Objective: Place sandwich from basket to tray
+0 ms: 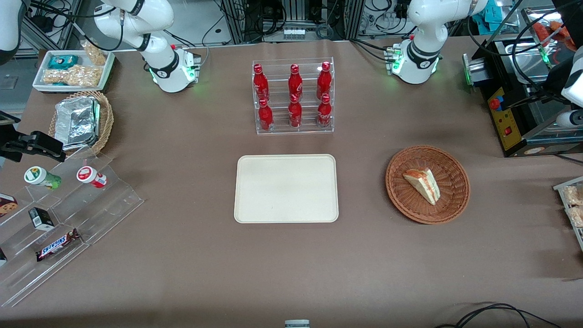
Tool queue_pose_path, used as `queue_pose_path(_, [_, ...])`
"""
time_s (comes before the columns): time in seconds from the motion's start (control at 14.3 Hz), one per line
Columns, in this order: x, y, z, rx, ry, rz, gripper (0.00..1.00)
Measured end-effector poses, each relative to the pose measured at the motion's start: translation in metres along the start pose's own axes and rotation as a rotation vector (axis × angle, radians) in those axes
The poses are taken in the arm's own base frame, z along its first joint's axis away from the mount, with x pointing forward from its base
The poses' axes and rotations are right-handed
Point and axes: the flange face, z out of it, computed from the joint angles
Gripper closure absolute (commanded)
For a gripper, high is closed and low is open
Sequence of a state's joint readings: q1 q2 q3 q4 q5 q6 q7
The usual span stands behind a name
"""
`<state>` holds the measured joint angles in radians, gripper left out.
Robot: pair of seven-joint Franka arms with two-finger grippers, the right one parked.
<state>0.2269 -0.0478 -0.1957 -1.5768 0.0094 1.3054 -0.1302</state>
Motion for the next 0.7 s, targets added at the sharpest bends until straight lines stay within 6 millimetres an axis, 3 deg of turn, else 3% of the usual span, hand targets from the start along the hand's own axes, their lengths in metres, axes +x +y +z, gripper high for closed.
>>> queue_pose_path(0.49, [0.003,-0.004,0.004,-0.001,-0.012,-0.008,0.00])
queue_pose_path(0.7, [0.023,-0.004,0.026,-0.005,-0.062,-0.006,0.00])
